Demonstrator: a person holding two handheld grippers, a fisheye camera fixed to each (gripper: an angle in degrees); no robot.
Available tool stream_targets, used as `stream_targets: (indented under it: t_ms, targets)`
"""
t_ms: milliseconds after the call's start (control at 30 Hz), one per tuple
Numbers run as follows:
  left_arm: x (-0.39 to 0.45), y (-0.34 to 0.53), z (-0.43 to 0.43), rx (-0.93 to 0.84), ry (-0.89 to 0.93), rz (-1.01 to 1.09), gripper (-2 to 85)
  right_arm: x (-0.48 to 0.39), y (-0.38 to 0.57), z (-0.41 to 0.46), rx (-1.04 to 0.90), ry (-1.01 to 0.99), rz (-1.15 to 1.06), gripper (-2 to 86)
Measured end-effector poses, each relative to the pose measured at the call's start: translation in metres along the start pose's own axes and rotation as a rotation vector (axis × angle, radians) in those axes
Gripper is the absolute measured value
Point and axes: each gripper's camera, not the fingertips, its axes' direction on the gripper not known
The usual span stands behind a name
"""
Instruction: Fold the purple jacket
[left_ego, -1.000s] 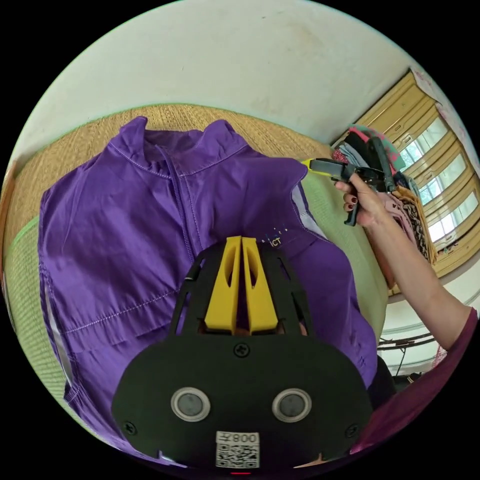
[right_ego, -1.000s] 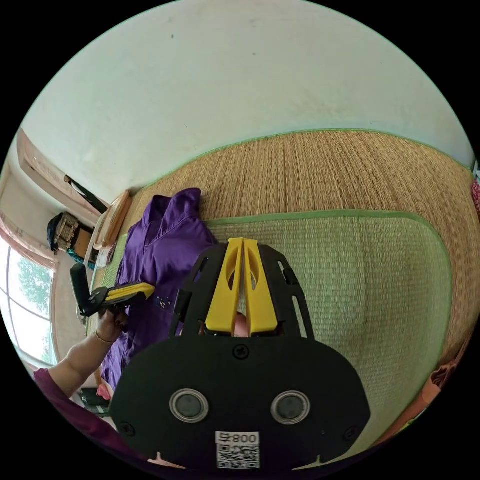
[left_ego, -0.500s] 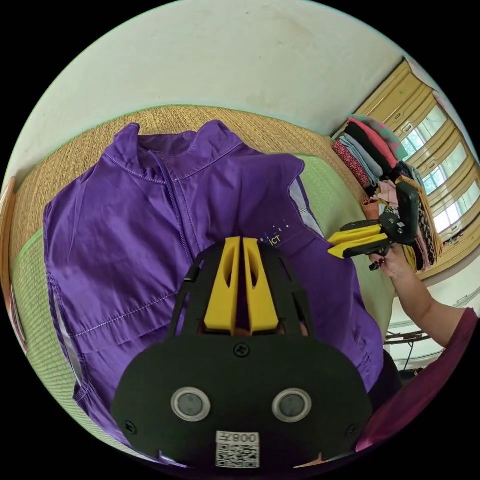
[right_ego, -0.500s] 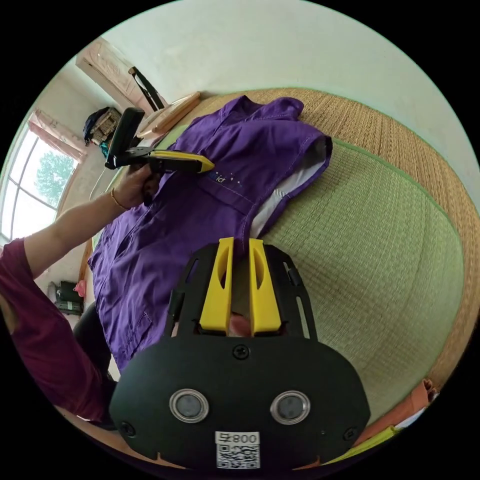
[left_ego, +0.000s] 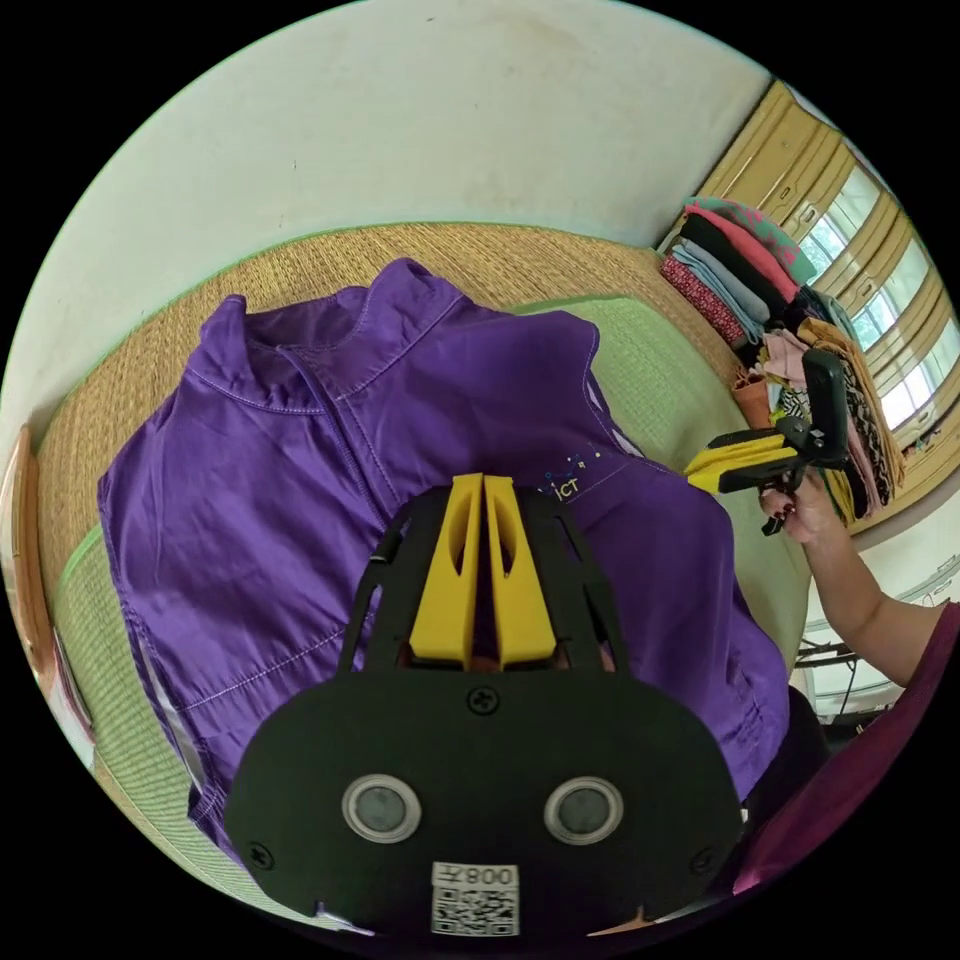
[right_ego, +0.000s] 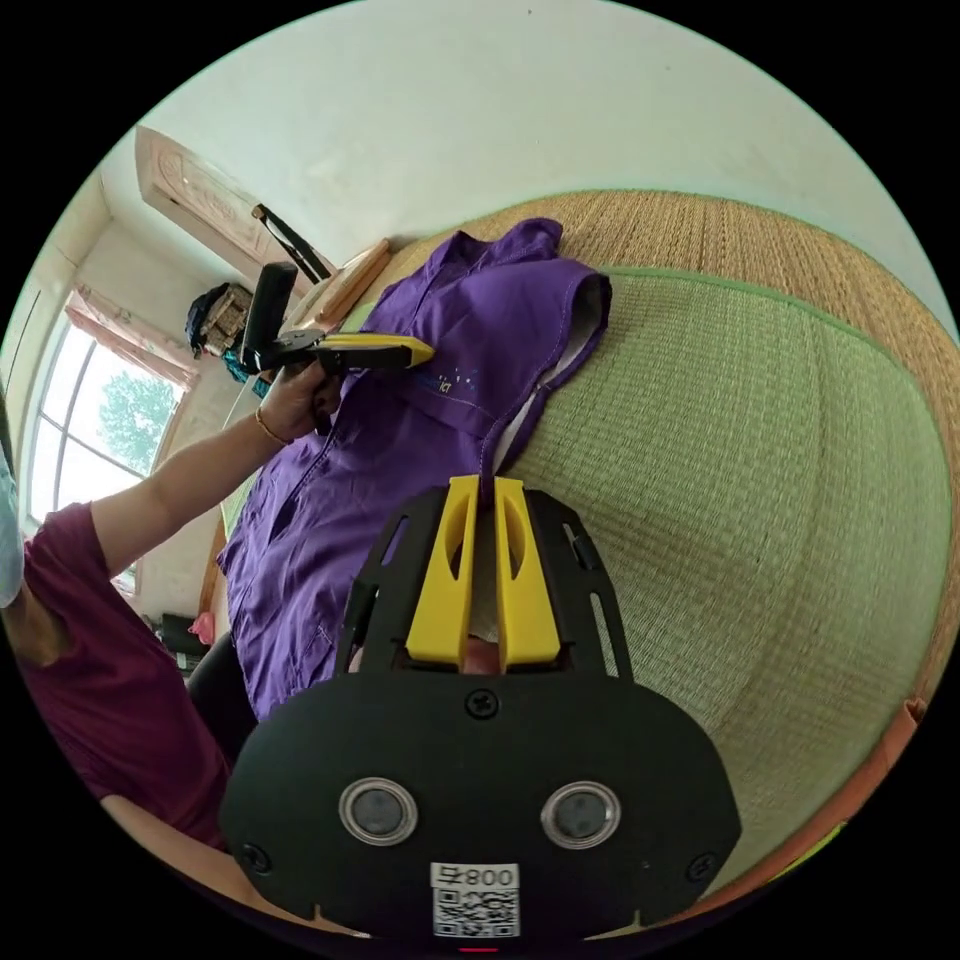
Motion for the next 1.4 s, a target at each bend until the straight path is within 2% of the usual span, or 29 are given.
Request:
stream_targets:
  t_ms: [200,400,567,733,833,967,1100,1233,1400]
  targets:
    - [-0.026,-0.002,-0.007,-0.002,-0.02,-0.035,0.1,-0.017,-0.046,-0.033,0.139,0.057,-0.036,0.4]
    - [-0.043,-0.003,-0.018,0.032,-0.011,-0.055,0.1,-0.01,-0.136,-0.005,0.108,0.263,-0.004,0.1]
    - [-0.067,-0.001,-0.032,0.042,0.027,-0.058,0.1,0.008,-0.165,0.021,0.004,0.358,0.023,0.0]
    - [-0.079,0.008,-0.06,0.044,0.018,-0.091,0.1,-0.002,-0.18,0.002,0.0,0.375,0.036,0.0]
    - [-0.077,0.034,-0.1,0.054,0.016,-0.089,0.2,-0.026,-0.173,-0.035,0.073,0.361,0.042,0.1]
    - [-0.072,0.113,-0.163,0.049,0.122,-0.111,0.5,-0.086,-0.12,-0.09,0.11,0.201,-0.024,0.1]
    - [-0.057,0.209,-0.208,0.019,0.229,-0.195,1.6,-0.167,-0.006,-0.118,-0.003,0.134,-0.063,0.3]
    - [-0.035,0.336,-0.26,0.033,0.358,-0.341,5.1,-0.216,0.1,-0.138,-0.084,0.114,0.035,0.9]
    - [-0.017,0.457,-0.304,0.023,0.375,-0.524,7.1,-0.288,0.197,-0.163,-0.169,0.136,0.133,3.5]
